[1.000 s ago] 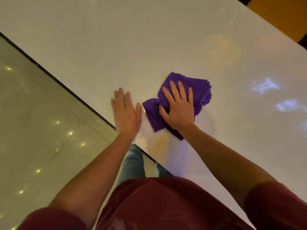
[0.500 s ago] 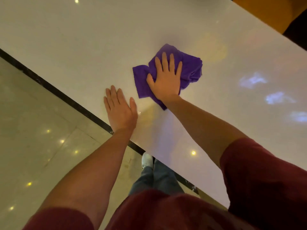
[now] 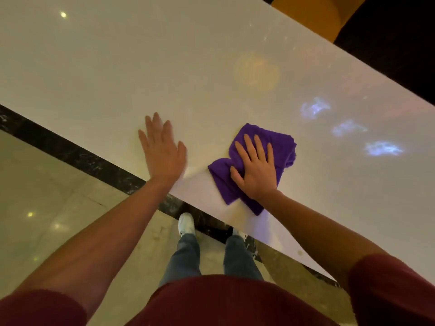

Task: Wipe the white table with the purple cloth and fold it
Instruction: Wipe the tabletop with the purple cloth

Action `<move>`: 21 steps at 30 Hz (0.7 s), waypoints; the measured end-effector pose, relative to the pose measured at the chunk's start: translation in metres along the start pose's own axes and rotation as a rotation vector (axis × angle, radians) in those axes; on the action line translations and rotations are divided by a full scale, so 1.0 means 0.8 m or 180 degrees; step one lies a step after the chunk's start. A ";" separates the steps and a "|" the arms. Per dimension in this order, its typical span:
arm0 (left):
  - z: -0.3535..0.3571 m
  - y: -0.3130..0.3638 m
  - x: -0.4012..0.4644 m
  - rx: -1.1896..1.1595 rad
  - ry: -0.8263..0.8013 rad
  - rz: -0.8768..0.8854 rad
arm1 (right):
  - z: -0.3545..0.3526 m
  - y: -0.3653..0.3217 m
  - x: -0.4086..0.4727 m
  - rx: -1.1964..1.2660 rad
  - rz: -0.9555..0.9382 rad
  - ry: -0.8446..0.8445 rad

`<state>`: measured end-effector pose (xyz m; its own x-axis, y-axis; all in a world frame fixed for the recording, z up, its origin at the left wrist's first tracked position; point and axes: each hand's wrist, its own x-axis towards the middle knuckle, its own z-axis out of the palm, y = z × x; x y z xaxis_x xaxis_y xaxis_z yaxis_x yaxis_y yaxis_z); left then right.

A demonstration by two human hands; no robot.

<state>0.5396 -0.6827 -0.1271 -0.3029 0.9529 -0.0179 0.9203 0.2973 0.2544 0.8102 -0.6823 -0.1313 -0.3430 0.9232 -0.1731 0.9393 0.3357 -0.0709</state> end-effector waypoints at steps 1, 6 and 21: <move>0.004 0.032 -0.020 -0.0270 -0.0035 0.0057 | -0.002 0.000 0.013 -0.0006 0.0057 0.0044; 0.039 0.129 -0.098 -0.0717 0.0131 -0.0382 | -0.016 0.008 0.092 0.0187 0.0292 0.0159; 0.070 0.221 -0.121 0.0038 -0.0086 -0.0208 | 0.032 0.172 -0.178 0.0364 -0.0250 0.0231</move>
<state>0.7453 -0.7191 -0.1344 -0.3557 0.9327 -0.0603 0.9017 0.3594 0.2403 0.9881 -0.7726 -0.1416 -0.4102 0.9074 -0.0916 0.9012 0.3878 -0.1935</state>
